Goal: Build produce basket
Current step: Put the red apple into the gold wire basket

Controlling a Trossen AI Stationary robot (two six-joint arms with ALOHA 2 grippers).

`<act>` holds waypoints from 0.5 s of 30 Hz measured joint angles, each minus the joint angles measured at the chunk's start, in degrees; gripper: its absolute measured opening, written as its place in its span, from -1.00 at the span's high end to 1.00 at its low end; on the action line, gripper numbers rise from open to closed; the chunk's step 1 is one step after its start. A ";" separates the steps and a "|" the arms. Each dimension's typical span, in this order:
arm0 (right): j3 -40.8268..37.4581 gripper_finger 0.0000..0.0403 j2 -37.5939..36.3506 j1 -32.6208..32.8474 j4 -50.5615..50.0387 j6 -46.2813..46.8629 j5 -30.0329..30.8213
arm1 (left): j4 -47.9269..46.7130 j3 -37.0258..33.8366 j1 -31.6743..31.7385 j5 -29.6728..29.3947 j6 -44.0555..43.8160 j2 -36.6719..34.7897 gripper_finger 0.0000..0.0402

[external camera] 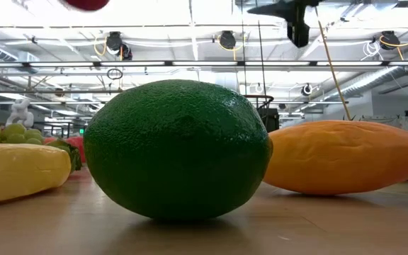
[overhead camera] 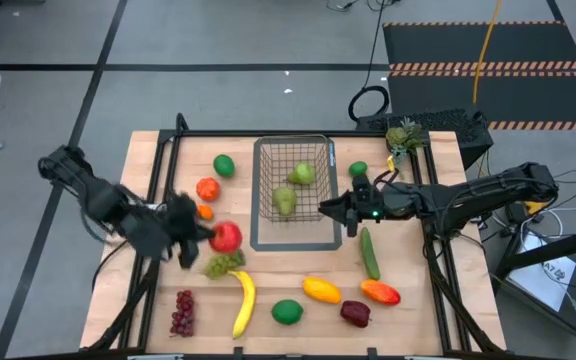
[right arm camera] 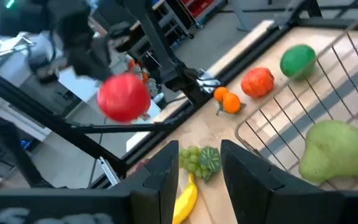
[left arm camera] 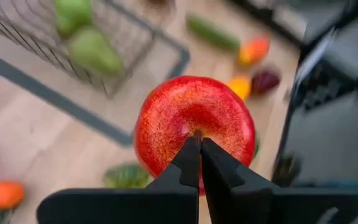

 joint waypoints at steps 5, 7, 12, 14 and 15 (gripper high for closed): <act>0.00 0.43 -4.07 0.00 -0.69 -5.06 0.00 | 0.90 4.44 6.31 -1.49 -1.04 -4.49 1.00; 0.00 0.43 -5.80 0.00 -1.73 -7.33 0.00 | 1.06 6.05 8.94 -1.48 -2.54 -6.08 1.00; 0.00 0.43 -9.80 -0.02 -5.45 -13.06 0.15 | 0.97 7.45 15.07 -1.45 -12.08 -9.90 1.00; 0.00 0.43 -11.18 -0.16 -6.60 -15.29 0.15 | 0.95 7.46 17.10 -1.45 -15.72 -11.06 1.00; 0.00 0.43 -11.83 -0.31 -7.33 -16.48 0.13 | 0.90 7.46 18.02 -1.45 -17.58 -11.51 1.00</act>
